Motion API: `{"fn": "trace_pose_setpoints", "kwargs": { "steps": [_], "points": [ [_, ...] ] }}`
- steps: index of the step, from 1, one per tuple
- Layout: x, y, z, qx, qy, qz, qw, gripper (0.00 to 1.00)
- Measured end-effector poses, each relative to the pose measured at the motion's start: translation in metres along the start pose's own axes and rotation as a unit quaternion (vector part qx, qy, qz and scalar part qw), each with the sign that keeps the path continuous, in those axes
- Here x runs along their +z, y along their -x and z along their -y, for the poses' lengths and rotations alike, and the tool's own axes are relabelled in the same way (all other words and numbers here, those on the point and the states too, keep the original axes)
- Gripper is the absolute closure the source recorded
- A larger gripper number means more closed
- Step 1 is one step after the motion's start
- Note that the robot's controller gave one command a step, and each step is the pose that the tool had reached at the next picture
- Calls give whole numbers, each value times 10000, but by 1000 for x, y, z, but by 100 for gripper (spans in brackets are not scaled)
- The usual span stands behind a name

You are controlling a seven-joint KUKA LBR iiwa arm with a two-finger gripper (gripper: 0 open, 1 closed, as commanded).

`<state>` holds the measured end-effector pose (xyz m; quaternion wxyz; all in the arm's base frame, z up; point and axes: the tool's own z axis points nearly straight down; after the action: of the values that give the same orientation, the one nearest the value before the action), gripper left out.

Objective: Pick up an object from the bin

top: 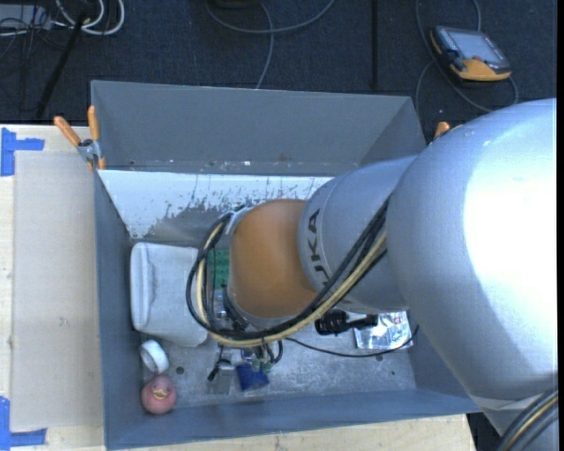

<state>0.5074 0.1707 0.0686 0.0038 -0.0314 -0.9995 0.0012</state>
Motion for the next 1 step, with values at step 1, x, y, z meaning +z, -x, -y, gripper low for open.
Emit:
{"fn": "trace_pose_setpoints", "kwargs": {
  "steps": [1],
  "points": [
    [-3,-30,61,-974,19,115,9952,0]
  ]
}}
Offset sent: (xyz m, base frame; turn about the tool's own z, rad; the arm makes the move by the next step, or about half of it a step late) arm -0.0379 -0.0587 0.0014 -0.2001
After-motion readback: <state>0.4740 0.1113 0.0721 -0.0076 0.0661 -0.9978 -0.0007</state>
